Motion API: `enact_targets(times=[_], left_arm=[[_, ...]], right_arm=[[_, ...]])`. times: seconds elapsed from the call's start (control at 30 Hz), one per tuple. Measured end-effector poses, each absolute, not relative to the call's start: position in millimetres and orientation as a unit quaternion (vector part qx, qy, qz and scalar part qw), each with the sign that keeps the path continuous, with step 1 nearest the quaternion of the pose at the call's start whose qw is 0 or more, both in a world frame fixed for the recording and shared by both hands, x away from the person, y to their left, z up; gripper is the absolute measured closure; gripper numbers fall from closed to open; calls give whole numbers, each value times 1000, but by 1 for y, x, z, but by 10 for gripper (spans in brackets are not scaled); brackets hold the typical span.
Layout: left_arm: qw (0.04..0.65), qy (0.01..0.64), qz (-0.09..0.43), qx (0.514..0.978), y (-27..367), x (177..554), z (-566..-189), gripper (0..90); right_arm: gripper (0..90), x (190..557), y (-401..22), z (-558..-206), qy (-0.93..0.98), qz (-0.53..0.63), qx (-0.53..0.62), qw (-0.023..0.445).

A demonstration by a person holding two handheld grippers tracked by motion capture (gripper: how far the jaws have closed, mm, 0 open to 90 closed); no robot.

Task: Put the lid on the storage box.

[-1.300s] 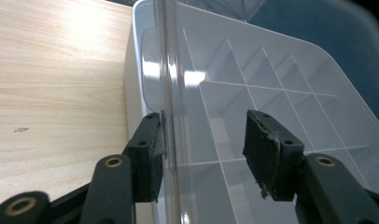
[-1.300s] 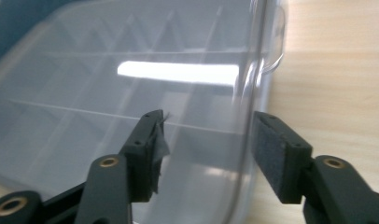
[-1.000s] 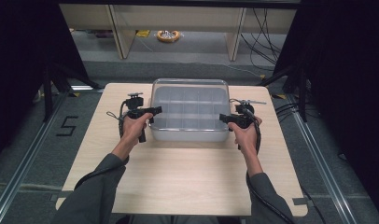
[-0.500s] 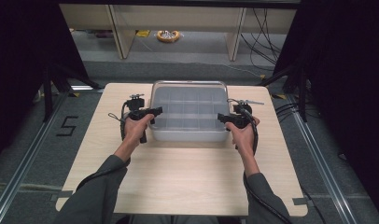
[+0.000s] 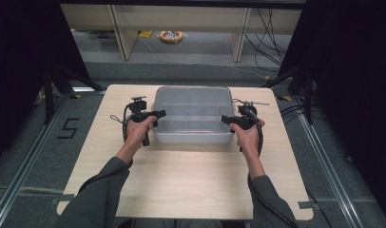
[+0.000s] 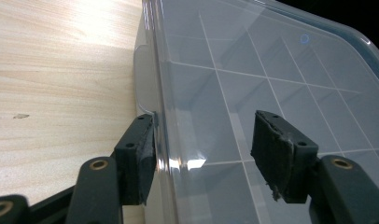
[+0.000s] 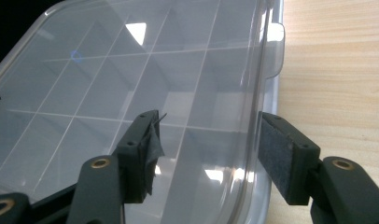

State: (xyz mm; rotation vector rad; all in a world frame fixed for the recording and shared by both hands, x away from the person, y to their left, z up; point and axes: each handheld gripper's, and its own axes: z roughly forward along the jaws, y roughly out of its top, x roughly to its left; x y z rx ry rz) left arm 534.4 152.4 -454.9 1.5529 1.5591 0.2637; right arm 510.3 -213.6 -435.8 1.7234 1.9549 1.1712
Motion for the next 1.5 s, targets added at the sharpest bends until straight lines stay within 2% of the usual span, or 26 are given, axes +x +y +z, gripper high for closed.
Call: enact_targets(times=[0.03, 0.13, 0.23, 0.33, 0.4, 0.47, 0.7, 0.73, 0.8, 0.93, 1.07, 1.17, 1.2, 1.23, 1.3, 1.37, 1.47, 1.5], left_arm=[[442, 629, 106, 631, 151, 533, -454, 403], [441, 627, 107, 633, 151, 534, -454, 396], [443, 632, 108, 627, 150, 535, -453, 392], [441, 632, 105, 628, 150, 535, -453, 389], [441, 631, 106, 629, 149, 535, -453, 384], [441, 632, 105, 628, 150, 535, -453, 383], [440, 637, 99, 625, 150, 536, -454, 375], [442, 634, 102, 626, 150, 536, -454, 375], [437, 635, 109, 627, 148, 536, -454, 376], [437, 633, 105, 630, 149, 536, -454, 376], [435, 631, 113, 632, 148, 536, -454, 397], [434, 632, 112, 632, 148, 536, -454, 397], [434, 631, 112, 633, 148, 535, -454, 399], [434, 631, 111, 633, 148, 535, -453, 402], [435, 631, 111, 633, 148, 535, -453, 408], [437, 630, 104, 634, 150, 535, -451, 416], [440, 632, 102, 630, 152, 535, -451, 411], [439, 633, 100, 630, 153, 536, -451, 408]], right_arm=[[412, 510, -213, -433, 677, 398, 605, 129], [402, 513, -214, -435, 684, 399, 593, 146], [387, 511, -212, -432, 676, 396, 608, 127], [378, 512, -212, -431, 676, 396, 608, 130], [375, 511, -208, -429, 662, 397, 625, 111], [355, 516, -213, -431, 685, 401, 591, 141], [351, 515, -206, -419, 666, 391, 626, 107], [346, 518, -211, -422, 690, 388, 598, 126], [337, 519, -209, -424, 682, 374, 619, 108], [335, 518, -212, -427, 672, 395, 618, 100], [337, 519, -221, -422, 670, 418, 600, 127], [341, 519, -223, -419, 663, 408, 616, 120], [342, 518, -223, -418, 649, 407, 634, 103], [342, 521, -230, -422, 669, 409, 609, 123], [342, 521, -230, -424, 664, 405, 619, 106], [339, 524, -231, -432, 638, 423, 640, 68], [341, 530, -237, -440, 629, 436, 640, 69], [342, 532, -238, -440, 614, 444, 651, 50]])
